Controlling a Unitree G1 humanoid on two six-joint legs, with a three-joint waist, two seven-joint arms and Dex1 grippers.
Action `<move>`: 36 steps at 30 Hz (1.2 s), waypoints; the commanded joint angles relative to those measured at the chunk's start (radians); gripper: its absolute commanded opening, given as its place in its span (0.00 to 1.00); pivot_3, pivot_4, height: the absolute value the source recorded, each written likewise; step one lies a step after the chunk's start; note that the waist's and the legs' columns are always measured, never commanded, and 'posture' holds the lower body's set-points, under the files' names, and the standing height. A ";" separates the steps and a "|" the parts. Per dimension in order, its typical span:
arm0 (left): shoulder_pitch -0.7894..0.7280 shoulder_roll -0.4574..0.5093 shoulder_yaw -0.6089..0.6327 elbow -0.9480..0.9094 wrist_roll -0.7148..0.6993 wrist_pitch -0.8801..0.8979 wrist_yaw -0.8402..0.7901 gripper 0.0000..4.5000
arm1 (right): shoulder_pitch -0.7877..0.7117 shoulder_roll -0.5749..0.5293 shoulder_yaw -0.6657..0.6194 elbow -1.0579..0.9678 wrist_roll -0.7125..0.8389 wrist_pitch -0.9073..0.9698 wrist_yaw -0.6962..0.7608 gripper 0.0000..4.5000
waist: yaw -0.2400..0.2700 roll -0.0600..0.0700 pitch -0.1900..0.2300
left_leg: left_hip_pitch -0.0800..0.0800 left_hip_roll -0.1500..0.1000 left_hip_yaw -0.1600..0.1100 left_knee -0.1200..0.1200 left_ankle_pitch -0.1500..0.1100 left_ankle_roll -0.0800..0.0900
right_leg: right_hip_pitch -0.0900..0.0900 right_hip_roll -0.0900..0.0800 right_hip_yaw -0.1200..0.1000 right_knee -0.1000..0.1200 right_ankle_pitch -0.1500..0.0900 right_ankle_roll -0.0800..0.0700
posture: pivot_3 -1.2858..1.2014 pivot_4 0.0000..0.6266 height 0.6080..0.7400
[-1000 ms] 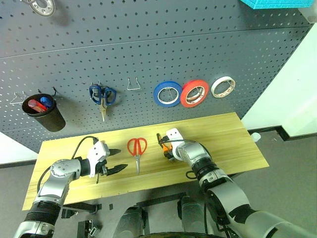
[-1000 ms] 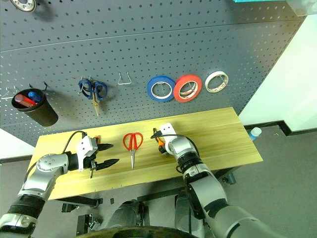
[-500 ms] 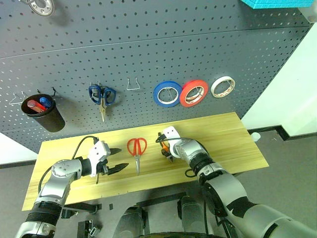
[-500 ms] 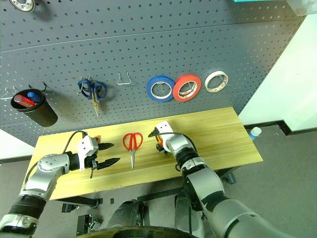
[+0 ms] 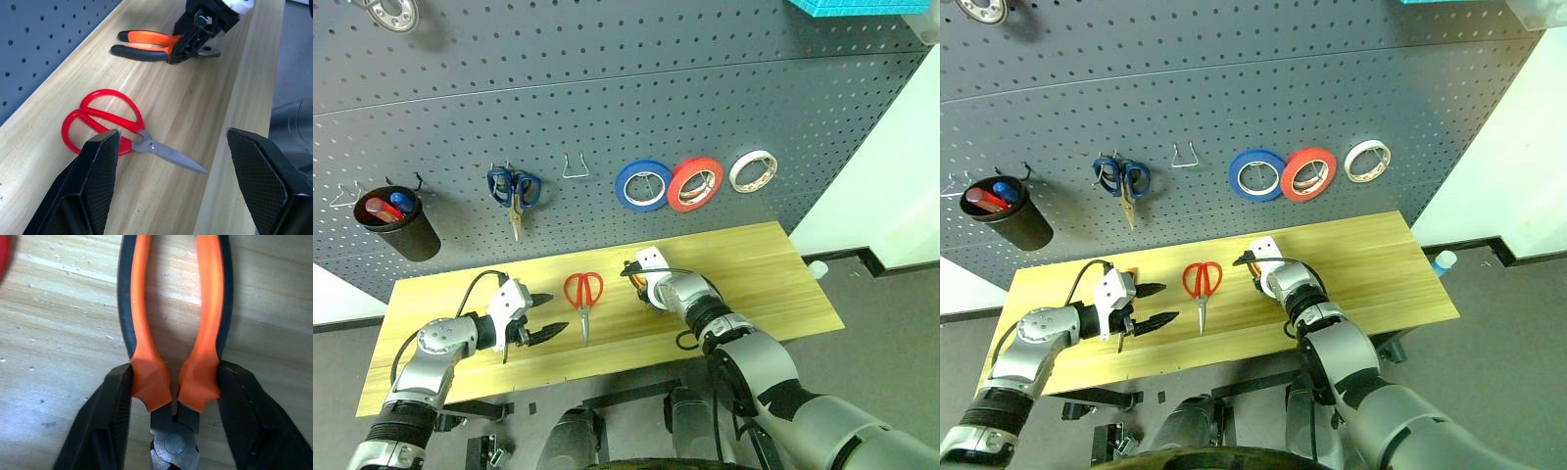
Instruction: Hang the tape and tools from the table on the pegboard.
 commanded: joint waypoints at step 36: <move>-0.038 -0.163 0.413 -0.075 -0.335 -0.190 0.048 0.81 | -0.157 0.024 -0.010 -0.644 0.302 -0.680 0.440 0.47 | 0.029 -0.006 -0.001 | -0.012 0.000 0.001 -0.008 0.009 -0.015 | -0.015 0.000 0.000 -0.001 0.003 -0.003 | 0.51 0.13 1.00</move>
